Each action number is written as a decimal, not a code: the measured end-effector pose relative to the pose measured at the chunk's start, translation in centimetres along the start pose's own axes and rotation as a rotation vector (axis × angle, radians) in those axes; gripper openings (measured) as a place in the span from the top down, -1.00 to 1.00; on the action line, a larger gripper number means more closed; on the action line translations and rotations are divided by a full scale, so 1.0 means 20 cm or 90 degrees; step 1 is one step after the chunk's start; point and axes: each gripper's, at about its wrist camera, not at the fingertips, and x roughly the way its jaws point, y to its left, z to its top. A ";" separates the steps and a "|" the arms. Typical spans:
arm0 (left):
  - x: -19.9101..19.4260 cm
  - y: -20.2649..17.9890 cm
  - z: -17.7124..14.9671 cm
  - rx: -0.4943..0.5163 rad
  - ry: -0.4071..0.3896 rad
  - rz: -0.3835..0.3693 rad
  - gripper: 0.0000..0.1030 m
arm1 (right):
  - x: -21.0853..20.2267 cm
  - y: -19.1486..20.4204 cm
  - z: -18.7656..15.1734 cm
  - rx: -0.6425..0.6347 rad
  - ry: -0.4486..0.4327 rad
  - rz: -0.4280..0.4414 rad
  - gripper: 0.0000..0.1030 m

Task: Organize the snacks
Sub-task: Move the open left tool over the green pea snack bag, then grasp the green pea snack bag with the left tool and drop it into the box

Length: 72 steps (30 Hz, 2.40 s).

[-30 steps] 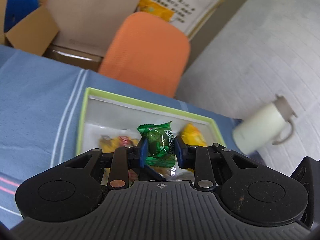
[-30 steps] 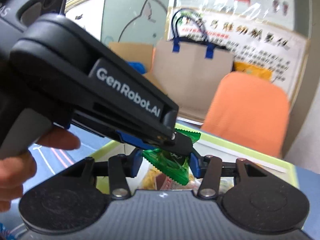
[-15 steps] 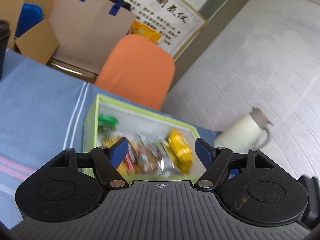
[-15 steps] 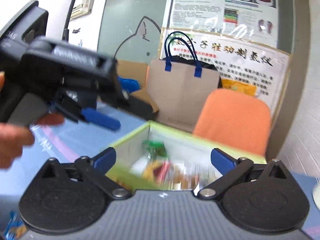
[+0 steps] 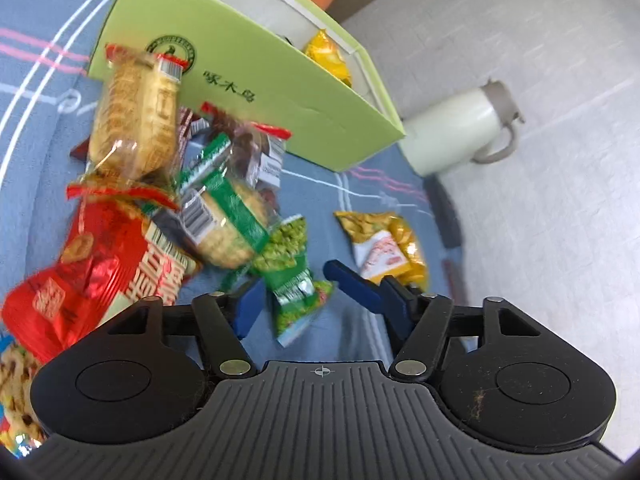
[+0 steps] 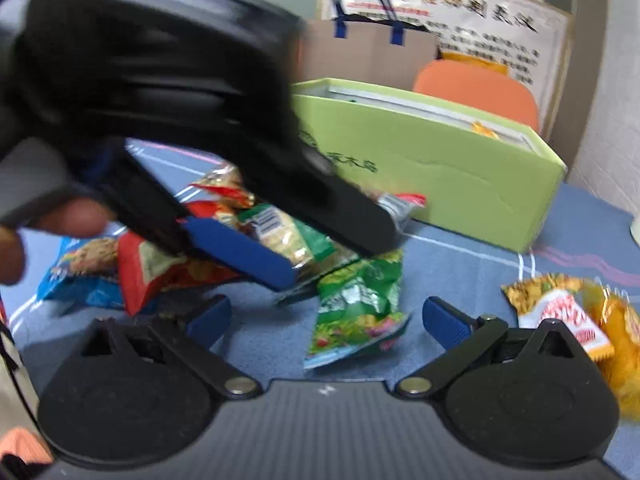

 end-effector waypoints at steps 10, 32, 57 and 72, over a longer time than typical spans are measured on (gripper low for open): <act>0.12 -0.09 -0.02 0.043 0.032 0.022 0.27 | -0.10 0.07 -0.05 0.011 -0.014 0.032 -0.99; 0.09 -0.13 -0.22 0.041 0.048 0.038 0.22 | -0.29 0.10 -0.16 0.096 -0.027 -0.040 -0.98; 0.20 -0.18 -0.24 0.085 0.054 0.047 0.30 | -0.20 0.06 -0.23 0.110 -0.005 -0.062 -0.82; -0.04 -0.26 0.12 0.121 -0.069 0.040 0.90 | -0.04 -0.02 0.29 0.023 -0.098 -0.065 -0.36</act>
